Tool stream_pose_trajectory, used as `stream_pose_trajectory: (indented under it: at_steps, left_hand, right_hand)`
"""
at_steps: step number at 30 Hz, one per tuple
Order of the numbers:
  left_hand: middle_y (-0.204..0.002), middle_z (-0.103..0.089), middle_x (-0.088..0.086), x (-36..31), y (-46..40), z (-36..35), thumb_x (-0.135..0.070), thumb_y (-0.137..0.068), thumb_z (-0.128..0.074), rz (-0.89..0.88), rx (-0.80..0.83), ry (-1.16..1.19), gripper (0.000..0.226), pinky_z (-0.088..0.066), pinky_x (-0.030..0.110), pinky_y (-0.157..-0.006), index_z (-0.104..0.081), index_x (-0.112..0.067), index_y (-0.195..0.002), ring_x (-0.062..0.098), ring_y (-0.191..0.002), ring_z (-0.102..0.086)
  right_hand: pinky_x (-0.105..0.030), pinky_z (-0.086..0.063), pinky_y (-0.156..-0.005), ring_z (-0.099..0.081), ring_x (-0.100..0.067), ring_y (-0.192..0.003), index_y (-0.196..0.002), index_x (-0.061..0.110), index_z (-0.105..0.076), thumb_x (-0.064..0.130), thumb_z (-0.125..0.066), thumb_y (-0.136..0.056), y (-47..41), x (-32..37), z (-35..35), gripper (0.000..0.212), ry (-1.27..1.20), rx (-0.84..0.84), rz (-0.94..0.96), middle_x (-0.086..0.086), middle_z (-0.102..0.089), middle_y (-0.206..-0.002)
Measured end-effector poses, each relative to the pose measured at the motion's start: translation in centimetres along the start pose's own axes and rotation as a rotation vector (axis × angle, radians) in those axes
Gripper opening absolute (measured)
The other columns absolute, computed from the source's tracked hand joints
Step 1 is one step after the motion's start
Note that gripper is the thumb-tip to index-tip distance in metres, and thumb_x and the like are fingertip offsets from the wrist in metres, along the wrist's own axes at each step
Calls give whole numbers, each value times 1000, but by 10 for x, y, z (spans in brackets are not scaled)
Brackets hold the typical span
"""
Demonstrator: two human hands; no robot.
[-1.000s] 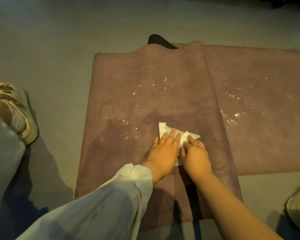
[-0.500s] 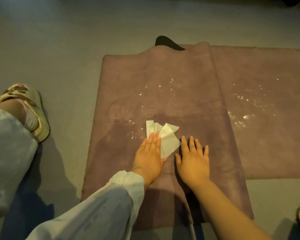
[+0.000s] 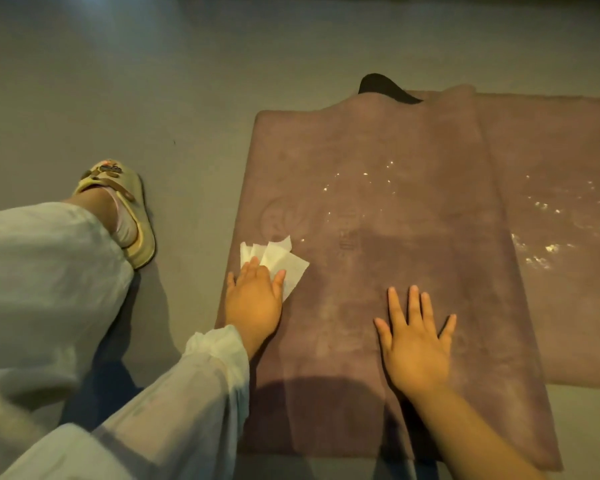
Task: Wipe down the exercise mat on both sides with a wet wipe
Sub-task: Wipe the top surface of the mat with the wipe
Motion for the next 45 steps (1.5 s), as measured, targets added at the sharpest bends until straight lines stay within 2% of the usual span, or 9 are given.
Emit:
stream_pose_trajectory:
  at_steps: [6, 10, 14, 21, 26, 32, 37, 42, 45]
  left_hand:
    - [-158, 7, 12, -47, -4, -37, -37, -102, -17, -77, 123, 49, 57, 8, 38, -115, 1, -13, -150, 27, -145, 9]
    - [-158, 8, 5, -58, -7, -43, -32, -103, -17, -96, 104, 157, 56, 11, 28, -114, 3, -9, -149, 18, -145, 11]
    - [-158, 6, 0, -78, -7, -39, -32, -103, -22, -316, 178, 290, 55, 12, 21, -112, 1, -14, -149, 11, -144, 10]
    - [-157, 11, -6, -112, -17, -45, -38, -102, -24, -599, 202, 115, 58, 11, 33, -115, 2, -19, -150, 17, -143, 17]
    - [-156, 18, -3, -83, -52, -43, -42, -101, -14, -290, 215, 183, 58, 14, 37, -113, 12, -22, -148, 11, -143, 16]
    - [-158, 13, -4, 0, -59, -29, -44, -100, -14, -42, 108, -52, 58, 9, 48, -113, 5, -22, -150, 15, -144, 13]
    - [-158, 7, 6, 56, -39, -13, -36, -101, -22, 176, 23, 14, 59, 1, 43, -116, 0, -12, -151, 23, -145, 7]
    - [-154, -19, 19, 39, -19, 1, -9, -101, -25, 201, -142, 289, 44, -4, 33, -116, -25, 8, -142, 32, -144, -8]
    - [-155, -16, 16, 10, -11, 4, -9, -102, -24, 121, -149, 254, 44, -1, 32, -117, -24, 2, -145, 27, -145, -8]
  right_hand:
    - [-56, 12, -111, 18, -20, -144, -137, 33, 28, 55, 11, -86, -1, 0, -5, 59, 3, 20, -7, -3, 18, -157]
    - [-55, 14, -110, 21, -19, -143, -136, 35, 30, 56, 18, -79, -2, 0, -8, 62, -10, 20, -11, -1, 21, -156]
    - [-55, 13, -111, 19, -19, -143, -138, 34, 27, 56, 19, -79, -2, -1, -9, 63, -25, -3, -18, -1, 18, -156]
    - [-54, 12, -111, 13, -19, -145, -140, 36, 21, 56, 14, -81, -2, -1, -9, 62, -16, -17, -33, -2, 10, -158]
    - [-53, 13, -109, 15, -17, -144, -140, 37, 20, 60, 19, -85, -3, -3, -10, 60, -8, -26, -28, 2, 22, -149]
    - [-53, 16, -109, 29, -11, -134, -137, 36, 28, 59, 23, -82, -3, -2, -12, 60, 2, -17, -25, 2, 27, -148]
    - [-54, 15, -110, 27, -13, -137, -137, 35, 30, 56, 21, -78, -3, -1, -11, 63, -15, 6, -22, 2, 30, -146]
    - [-55, 13, -111, 22, -18, -142, -137, 34, 29, 56, 19, -79, -4, 0, -9, 62, -45, 30, -8, 2, 30, -147]
    - [-55, 14, -110, 22, -19, -143, -137, 34, 28, 55, 4, -91, -3, -1, -8, 56, -67, 28, -1, 1, 26, -151]
Point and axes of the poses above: each hand's wrist, its own y-axis away from the middle knuckle, its own z-axis out of the back of the hand, x = y × z, the point moved 8 cm from there along -y, towards the middle knuckle
